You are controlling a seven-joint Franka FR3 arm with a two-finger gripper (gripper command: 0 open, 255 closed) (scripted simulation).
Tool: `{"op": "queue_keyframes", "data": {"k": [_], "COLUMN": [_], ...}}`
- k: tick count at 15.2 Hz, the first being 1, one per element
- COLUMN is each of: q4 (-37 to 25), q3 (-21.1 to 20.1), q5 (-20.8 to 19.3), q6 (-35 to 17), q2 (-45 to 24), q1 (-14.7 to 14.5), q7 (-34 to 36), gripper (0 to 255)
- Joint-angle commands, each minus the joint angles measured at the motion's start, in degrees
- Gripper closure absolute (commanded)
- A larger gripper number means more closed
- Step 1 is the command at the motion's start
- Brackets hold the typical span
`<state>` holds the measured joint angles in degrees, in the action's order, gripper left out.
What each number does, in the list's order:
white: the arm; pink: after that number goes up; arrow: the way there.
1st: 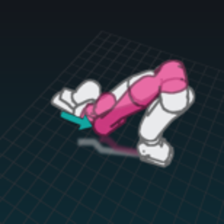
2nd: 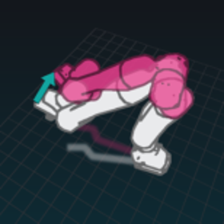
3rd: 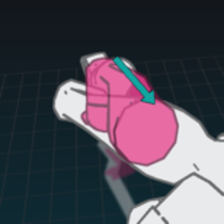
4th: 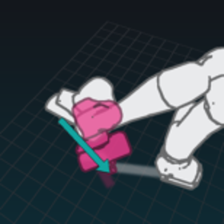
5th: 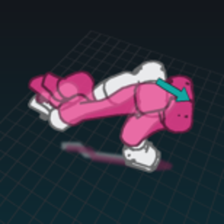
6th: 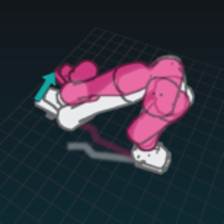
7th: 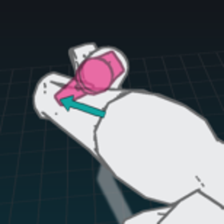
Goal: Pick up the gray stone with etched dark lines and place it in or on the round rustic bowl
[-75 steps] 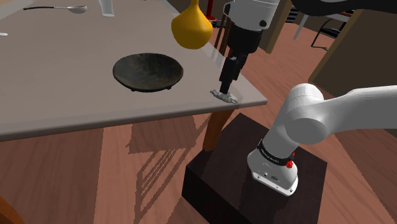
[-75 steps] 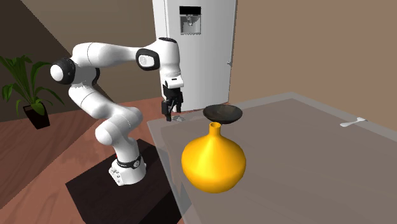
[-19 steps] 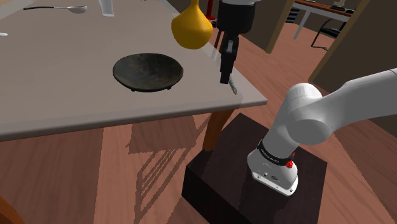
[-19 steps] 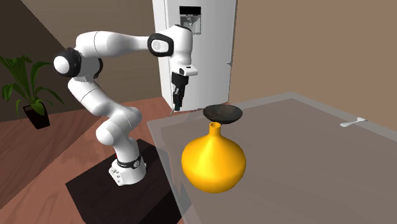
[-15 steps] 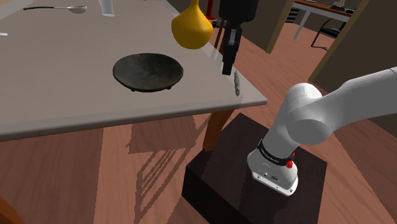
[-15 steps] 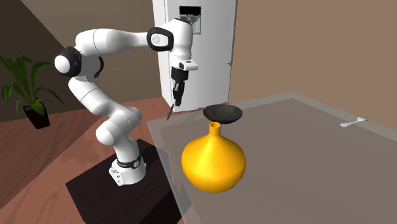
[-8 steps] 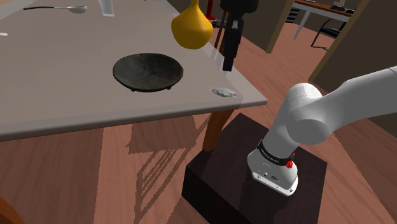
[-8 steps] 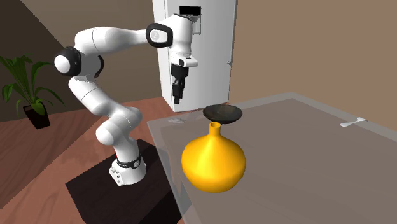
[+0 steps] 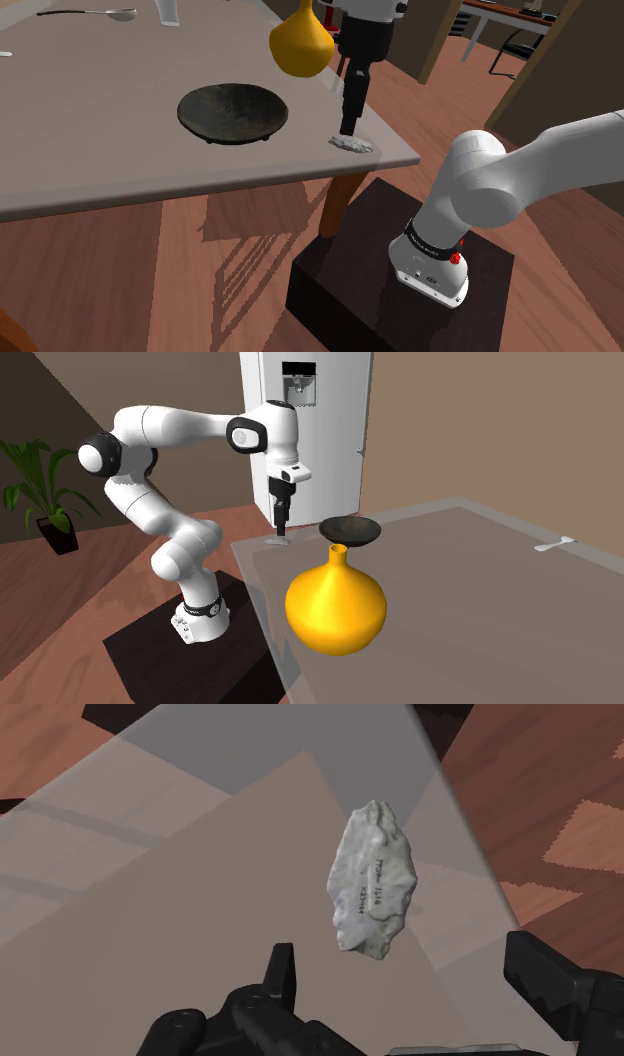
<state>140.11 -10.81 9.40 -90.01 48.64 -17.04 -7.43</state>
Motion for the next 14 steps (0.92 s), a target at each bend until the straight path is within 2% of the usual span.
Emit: {"op": "queue_keyframes", "data": {"k": [1,10,11,14], "q4": [1.8,3.1,3.1,3.1], "q3": [-0.2,-0.3,-0.3,-0.3], "q5": [0.2,0.4,0.4,0.4], "q6": [-1.4,-2.5,-2.5,-2.5], "q2": [0.4,0.7,0.7,0.7], "q1": [-0.1,-0.2,-0.2,-0.2], "q7": [-0.1,-0.2,-0.2,-0.2], "gripper": [0,0,255,255]}}
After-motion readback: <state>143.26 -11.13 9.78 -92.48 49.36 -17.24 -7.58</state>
